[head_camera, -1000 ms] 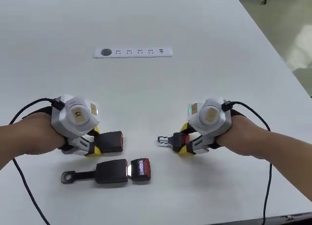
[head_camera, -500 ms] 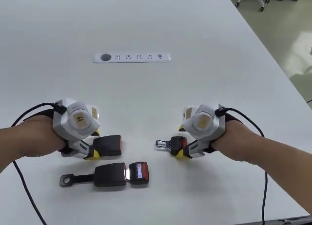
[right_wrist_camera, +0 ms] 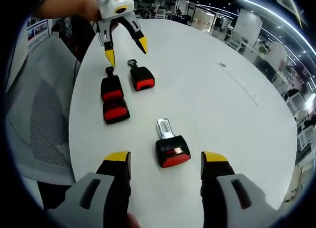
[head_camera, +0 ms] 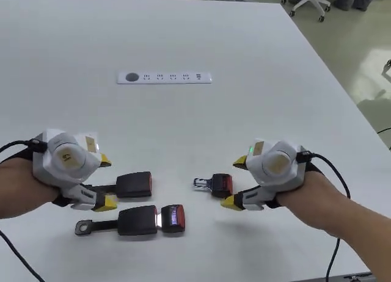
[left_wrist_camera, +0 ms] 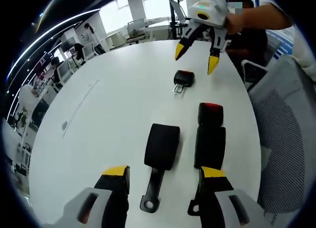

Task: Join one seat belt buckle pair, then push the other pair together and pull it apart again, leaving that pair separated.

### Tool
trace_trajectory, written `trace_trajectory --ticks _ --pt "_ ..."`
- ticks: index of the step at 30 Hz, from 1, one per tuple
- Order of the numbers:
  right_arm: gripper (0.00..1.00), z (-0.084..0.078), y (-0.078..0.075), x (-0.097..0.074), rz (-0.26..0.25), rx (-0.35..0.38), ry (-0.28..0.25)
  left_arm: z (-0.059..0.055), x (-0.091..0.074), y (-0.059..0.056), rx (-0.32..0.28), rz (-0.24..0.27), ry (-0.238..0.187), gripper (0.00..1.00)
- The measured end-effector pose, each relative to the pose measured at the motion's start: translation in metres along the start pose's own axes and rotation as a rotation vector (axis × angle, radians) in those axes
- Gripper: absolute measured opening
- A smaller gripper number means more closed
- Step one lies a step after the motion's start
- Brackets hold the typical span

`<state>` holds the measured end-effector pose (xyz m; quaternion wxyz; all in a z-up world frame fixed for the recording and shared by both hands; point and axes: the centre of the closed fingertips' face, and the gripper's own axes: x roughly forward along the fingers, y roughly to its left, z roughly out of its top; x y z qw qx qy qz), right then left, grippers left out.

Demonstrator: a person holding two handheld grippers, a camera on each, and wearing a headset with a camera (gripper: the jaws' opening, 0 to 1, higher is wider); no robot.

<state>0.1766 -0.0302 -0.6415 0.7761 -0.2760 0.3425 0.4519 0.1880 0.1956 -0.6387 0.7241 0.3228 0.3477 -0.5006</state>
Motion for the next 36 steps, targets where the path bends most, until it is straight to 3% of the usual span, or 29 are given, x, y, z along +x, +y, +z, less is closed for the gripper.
trace_trajectory --ticks 6,9,18,20,36 --pt "0.63 -0.009 0.015 -0.009 -0.011 0.069 -0.026 -0.009 -0.016 -0.012 -0.089 0.039 -0.042 0.67" --pt "0.66 -0.012 0.02 -0.016 -0.023 0.092 -0.035 -0.02 -0.024 -0.017 -0.141 0.059 -0.056 0.72" --pt "0.69 -0.028 0.043 -0.024 -0.031 0.164 -0.049 -0.047 -0.044 -0.04 -0.2 0.07 -0.047 0.8" --pt "0.69 -0.031 0.049 -0.024 -0.029 0.175 -0.049 -0.047 -0.047 -0.045 -0.209 0.075 -0.048 0.81" --pt "0.73 -0.032 0.06 -0.03 -0.049 0.221 -0.058 -0.075 -0.054 -0.056 -0.294 0.101 -0.073 0.86"
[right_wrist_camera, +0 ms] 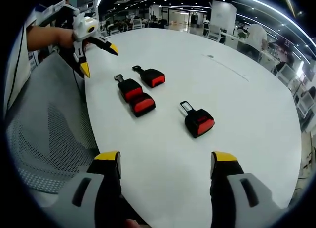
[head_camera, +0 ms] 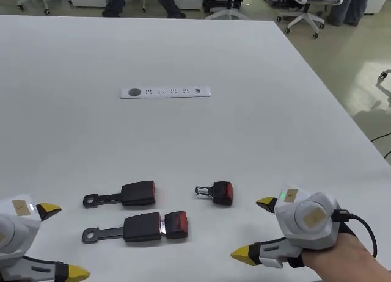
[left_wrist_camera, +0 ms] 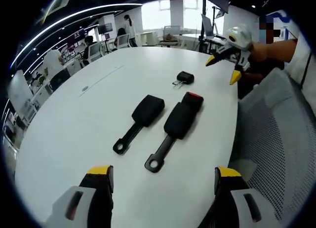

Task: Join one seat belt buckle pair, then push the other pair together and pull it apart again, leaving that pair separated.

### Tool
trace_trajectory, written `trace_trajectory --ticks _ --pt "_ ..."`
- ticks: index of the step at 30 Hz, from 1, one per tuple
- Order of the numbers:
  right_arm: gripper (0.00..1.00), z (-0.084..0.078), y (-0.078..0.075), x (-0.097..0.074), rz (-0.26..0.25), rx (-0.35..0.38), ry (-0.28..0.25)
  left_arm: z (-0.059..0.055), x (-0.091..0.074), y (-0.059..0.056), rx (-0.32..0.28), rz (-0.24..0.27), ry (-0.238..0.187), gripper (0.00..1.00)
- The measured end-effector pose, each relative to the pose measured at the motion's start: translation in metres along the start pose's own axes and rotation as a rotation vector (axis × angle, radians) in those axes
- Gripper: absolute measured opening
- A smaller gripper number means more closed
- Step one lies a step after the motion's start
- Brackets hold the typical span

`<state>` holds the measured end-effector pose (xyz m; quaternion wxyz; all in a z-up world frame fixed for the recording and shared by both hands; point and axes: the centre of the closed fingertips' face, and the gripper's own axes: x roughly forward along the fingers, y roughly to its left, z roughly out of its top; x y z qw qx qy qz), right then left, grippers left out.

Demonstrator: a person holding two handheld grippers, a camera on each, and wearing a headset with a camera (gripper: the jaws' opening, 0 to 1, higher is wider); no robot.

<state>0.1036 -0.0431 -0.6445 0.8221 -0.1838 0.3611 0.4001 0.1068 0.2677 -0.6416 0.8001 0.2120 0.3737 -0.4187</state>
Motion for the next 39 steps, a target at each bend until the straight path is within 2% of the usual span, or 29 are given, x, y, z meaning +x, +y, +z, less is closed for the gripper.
trace_trajectory --ticks 5,11,16,18,25,27,39 --pt "0.75 0.002 0.001 -0.003 0.002 -0.004 0.001 0.002 -0.002 -0.004 -0.01 0.008 -0.005 0.88" --pt "0.82 0.0 -0.003 -0.005 -0.005 0.009 -0.007 -0.003 -0.008 -0.001 -0.03 0.031 -0.014 0.94" --pt "0.94 -0.001 -0.005 -0.007 -0.019 0.032 -0.019 -0.001 -0.009 -0.002 -0.045 0.038 -0.024 0.99" --pt "0.99 0.0 -0.004 -0.006 -0.02 0.044 -0.027 -0.004 -0.008 -0.003 -0.05 0.034 -0.02 1.0" --pt "1.0 -0.002 -0.004 -0.006 -0.027 0.06 -0.02 -0.004 -0.009 -0.006 -0.056 0.029 -0.015 1.0" --pt "1.0 0.003 0.0 -0.011 -0.033 0.055 -0.021 -0.004 -0.009 -0.006 -0.058 0.027 -0.016 1.0" --pt "1.0 -0.004 -0.01 -0.006 -0.044 0.065 -0.014 -0.004 -0.008 -0.009 -0.066 0.02 -0.014 1.0"
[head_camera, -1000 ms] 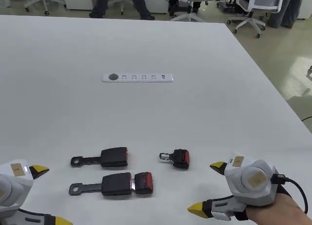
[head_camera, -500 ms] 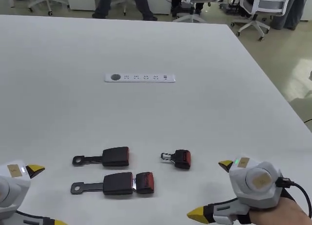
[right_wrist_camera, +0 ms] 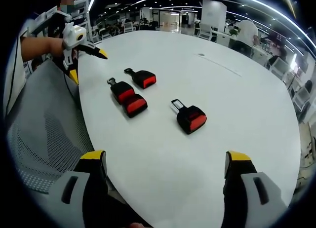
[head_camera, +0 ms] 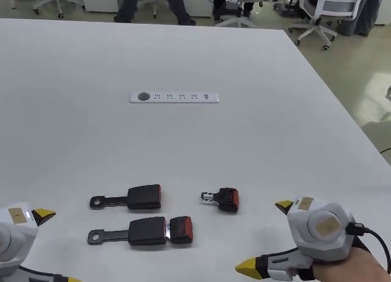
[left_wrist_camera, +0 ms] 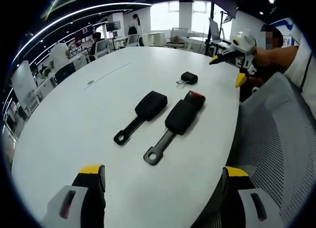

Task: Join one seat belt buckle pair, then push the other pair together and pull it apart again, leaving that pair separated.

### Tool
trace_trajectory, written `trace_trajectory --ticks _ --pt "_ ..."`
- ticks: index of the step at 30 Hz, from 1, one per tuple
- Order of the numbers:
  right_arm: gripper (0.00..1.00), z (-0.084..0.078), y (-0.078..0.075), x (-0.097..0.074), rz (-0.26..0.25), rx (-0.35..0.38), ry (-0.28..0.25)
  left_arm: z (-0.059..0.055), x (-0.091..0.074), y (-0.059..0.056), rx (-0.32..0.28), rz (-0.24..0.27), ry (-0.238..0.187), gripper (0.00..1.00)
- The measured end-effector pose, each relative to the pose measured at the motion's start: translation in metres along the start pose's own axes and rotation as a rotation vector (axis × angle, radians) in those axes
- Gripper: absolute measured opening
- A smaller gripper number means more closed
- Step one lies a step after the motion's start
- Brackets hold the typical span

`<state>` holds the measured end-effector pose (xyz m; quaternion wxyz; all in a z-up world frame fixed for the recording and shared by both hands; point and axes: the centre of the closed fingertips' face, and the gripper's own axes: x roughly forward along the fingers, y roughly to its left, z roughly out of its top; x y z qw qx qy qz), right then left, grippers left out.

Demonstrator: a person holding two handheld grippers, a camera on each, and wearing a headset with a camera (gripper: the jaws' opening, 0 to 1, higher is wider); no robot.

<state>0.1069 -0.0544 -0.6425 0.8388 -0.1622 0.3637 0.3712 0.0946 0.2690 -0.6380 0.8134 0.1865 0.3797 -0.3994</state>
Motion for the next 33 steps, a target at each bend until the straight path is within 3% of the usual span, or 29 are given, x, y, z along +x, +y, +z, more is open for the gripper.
trace_trajectory --ticks 4,10,33 --pt "1.0 0.0016 0.0057 -0.0044 0.002 0.004 0.005 -0.002 0.0004 0.0004 -0.004 -0.001 0.0 1.0" --pt "0.99 -0.0061 0.0018 0.0017 0.003 0.011 0.01 -0.0041 0.0006 -0.0005 -0.009 -0.001 0.003 1.0" --pt "0.99 -0.0031 -0.0003 0.0013 0.001 -0.002 0.016 -0.0062 0.0016 -0.0014 -0.017 -0.007 0.005 1.0"
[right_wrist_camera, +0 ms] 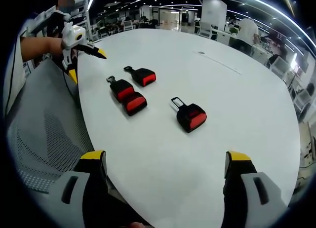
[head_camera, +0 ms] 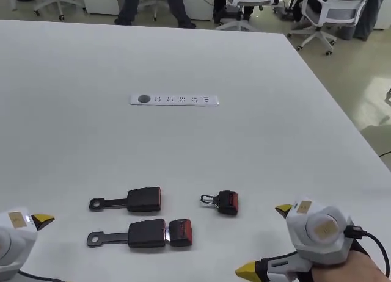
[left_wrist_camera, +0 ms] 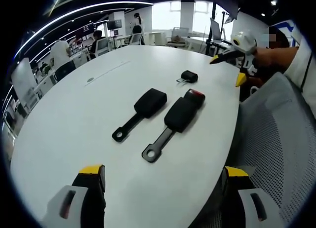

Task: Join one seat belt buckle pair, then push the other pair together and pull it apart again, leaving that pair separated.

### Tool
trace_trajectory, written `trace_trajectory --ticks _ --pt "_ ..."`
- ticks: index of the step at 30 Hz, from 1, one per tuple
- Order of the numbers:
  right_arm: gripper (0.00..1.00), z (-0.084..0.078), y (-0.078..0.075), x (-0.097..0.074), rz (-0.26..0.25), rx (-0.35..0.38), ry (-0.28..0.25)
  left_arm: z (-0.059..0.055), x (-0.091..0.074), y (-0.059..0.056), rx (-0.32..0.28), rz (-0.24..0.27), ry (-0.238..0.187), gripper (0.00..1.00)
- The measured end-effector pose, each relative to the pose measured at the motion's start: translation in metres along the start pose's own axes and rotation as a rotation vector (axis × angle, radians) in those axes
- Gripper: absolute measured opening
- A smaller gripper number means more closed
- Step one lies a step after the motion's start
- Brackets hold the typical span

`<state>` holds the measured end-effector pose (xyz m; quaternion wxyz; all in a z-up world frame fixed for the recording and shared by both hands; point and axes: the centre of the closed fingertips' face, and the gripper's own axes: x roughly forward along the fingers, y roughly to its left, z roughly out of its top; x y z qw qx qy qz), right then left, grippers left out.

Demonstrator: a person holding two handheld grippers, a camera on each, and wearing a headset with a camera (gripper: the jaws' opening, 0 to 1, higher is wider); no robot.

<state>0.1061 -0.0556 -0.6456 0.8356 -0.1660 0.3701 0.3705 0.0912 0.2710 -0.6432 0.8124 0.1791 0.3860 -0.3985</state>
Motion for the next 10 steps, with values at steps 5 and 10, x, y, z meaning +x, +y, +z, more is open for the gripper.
trace_trajectory --ticks 5,10 --pt "0.99 0.0 -0.0004 0.0004 -0.001 -0.002 0.001 -0.0009 0.0003 0.0008 -0.005 0.0 -0.002 1.0" --pt "0.99 -0.0012 0.0 0.0001 -0.004 0.002 0.001 -0.0025 0.0012 0.0012 -0.012 -0.001 -0.004 1.0"
